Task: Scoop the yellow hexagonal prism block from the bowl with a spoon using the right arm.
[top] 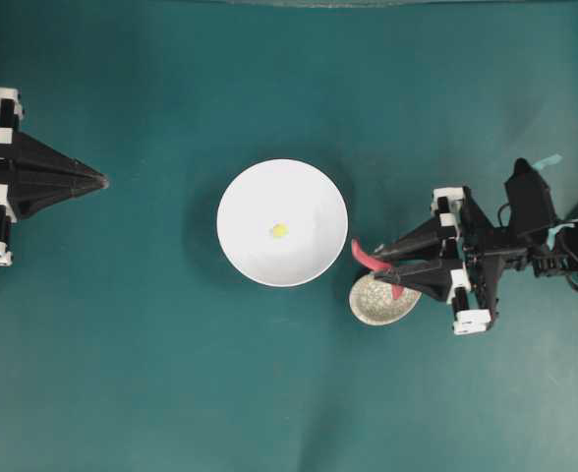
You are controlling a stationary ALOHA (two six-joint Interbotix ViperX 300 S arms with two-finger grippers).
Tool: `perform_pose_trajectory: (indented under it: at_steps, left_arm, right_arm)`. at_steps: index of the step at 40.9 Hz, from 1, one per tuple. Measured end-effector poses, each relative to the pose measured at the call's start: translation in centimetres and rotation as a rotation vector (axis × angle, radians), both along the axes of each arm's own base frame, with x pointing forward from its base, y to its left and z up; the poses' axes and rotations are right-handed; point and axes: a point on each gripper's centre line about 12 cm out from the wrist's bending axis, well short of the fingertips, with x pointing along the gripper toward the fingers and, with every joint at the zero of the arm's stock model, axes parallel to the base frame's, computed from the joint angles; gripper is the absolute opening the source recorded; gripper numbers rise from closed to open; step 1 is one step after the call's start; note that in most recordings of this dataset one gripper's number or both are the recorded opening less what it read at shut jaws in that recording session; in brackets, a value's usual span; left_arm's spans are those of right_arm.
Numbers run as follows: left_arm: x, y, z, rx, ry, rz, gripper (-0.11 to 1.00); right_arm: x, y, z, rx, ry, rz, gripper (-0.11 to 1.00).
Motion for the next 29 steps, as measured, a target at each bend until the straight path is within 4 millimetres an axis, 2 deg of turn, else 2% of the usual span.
perform_pose_trajectory:
  at_steps: [29]
  left_arm:
    - [0.0,0.0,0.1,0.002,-0.001,0.000,-0.01]
  right_arm:
    - [0.4,-0.1,-1.3,0.015,0.111,-0.024,0.26]
